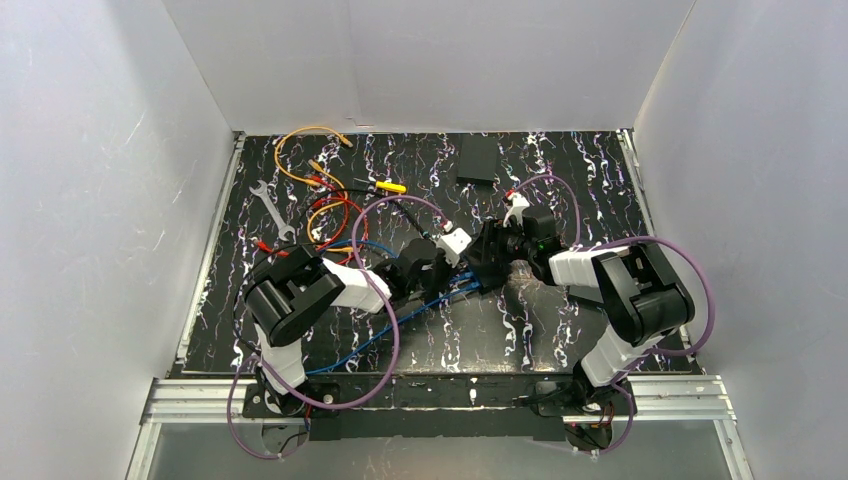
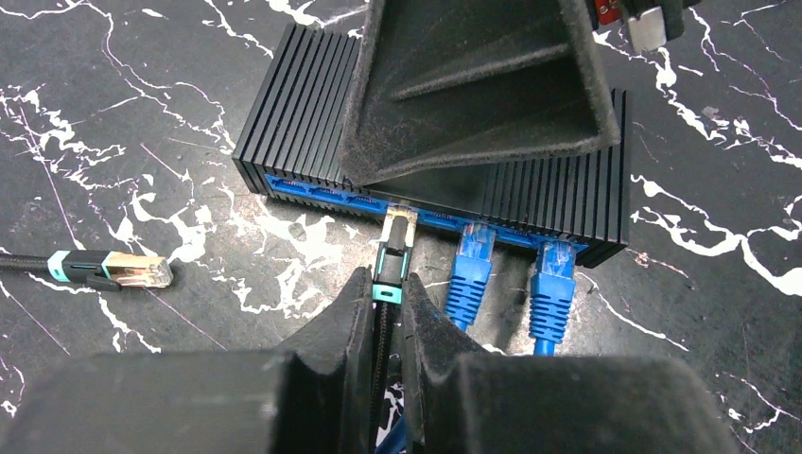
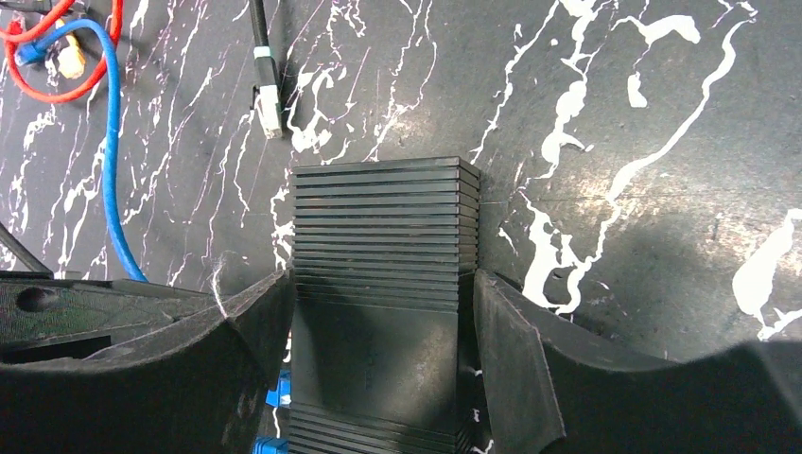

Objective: Insert the plug into the switch port
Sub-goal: Insert the connector into the switch port, then pick up the connector from the center of the board.

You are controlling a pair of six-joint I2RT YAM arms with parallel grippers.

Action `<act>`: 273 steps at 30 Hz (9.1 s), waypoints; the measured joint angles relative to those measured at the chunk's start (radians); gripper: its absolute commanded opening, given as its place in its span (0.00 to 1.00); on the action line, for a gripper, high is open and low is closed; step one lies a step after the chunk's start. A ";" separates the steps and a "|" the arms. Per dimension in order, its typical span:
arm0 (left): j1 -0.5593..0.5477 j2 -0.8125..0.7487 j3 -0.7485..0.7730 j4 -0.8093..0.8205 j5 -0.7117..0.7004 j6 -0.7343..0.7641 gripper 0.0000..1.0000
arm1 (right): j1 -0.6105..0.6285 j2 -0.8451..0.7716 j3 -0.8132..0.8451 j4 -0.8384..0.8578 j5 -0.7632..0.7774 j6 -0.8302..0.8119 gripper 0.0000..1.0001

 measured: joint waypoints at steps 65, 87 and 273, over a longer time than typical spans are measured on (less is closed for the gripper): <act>0.540 0.061 0.768 -1.256 -0.414 -0.048 0.63 | 0.059 -0.363 -0.106 -0.374 0.355 0.037 0.99; 0.593 0.171 0.735 -1.193 -0.475 0.032 0.36 | 0.059 -0.363 -0.106 -0.373 0.358 0.029 0.99; -0.194 -0.685 0.233 -0.881 -0.608 -0.288 0.85 | 0.374 -0.462 -0.166 0.185 0.593 0.153 0.01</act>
